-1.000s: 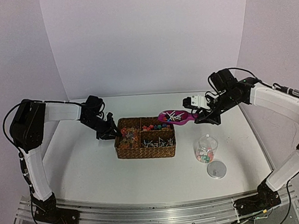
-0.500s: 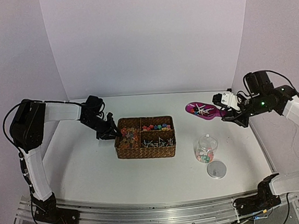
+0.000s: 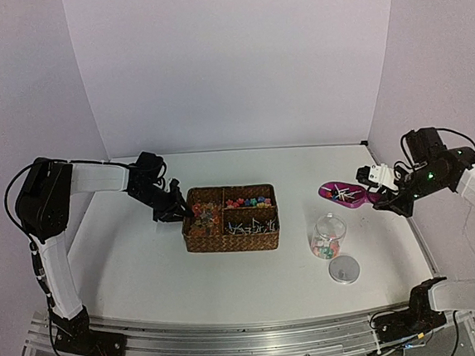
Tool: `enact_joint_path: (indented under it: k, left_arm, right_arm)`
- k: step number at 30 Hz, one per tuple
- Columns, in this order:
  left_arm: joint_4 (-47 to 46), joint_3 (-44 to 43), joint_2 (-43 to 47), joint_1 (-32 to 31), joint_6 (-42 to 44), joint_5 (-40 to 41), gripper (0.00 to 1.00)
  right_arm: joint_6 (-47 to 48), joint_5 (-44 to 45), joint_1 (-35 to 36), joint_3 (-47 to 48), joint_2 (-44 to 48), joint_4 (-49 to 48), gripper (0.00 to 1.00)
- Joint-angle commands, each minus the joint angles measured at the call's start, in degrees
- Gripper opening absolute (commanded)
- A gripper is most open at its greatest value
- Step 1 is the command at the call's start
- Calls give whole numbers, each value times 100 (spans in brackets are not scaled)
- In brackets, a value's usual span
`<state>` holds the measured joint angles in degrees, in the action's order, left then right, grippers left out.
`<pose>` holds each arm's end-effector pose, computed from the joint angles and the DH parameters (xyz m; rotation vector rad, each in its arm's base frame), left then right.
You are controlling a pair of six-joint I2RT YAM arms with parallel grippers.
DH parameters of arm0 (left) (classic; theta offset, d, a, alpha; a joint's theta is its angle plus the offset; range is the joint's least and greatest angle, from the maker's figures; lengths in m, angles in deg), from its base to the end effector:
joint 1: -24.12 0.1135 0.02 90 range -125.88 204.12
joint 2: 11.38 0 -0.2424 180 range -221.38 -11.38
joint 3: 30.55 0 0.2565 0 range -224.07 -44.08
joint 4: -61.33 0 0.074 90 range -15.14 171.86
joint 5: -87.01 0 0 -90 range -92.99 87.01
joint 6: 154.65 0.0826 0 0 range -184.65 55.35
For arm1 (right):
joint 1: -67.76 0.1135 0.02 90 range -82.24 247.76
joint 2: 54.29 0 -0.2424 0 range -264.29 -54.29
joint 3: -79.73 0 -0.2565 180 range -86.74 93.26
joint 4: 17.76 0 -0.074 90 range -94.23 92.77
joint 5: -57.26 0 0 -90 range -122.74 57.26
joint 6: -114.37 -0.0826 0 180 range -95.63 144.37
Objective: Pack the candies
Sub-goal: Place the fake candies in the packing bottle.
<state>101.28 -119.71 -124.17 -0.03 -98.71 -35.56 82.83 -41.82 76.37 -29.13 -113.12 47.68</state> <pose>0.3585 -0.2095 0.1056 -0.0511 2.8368 -1.0457 0.2338 0.0486 0.2511 -1.4298 2.0380 -0.1704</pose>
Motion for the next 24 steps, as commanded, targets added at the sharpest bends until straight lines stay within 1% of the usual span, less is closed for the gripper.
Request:
enact_joint_path:
  k: [1, 6, 11, 18, 24]
  left_arm:
    - [-80, 24, 44, 15, -48, -180, 19]
    - [-67, 5, 0, 15, -58, -191, 19]
    - [-47, 5, -14, 13, -72, -174, 19]
    - [-49, 14, 9, 13, -83, -152, 19]
    - [-32, -13, -7, 15, -66, -145, 19]
  right_arm:
    - [257, -184, -73, -67, 265, 250, 0]
    - [560, -66, -75, -270, 325, 666, 0]
    - [833, 41, -74, -384, 246, 728, 0]
    - [1109, 319, -73, -55, -126, 754, 0]
    - [1302, 566, -70, -9, -296, 795, 0]
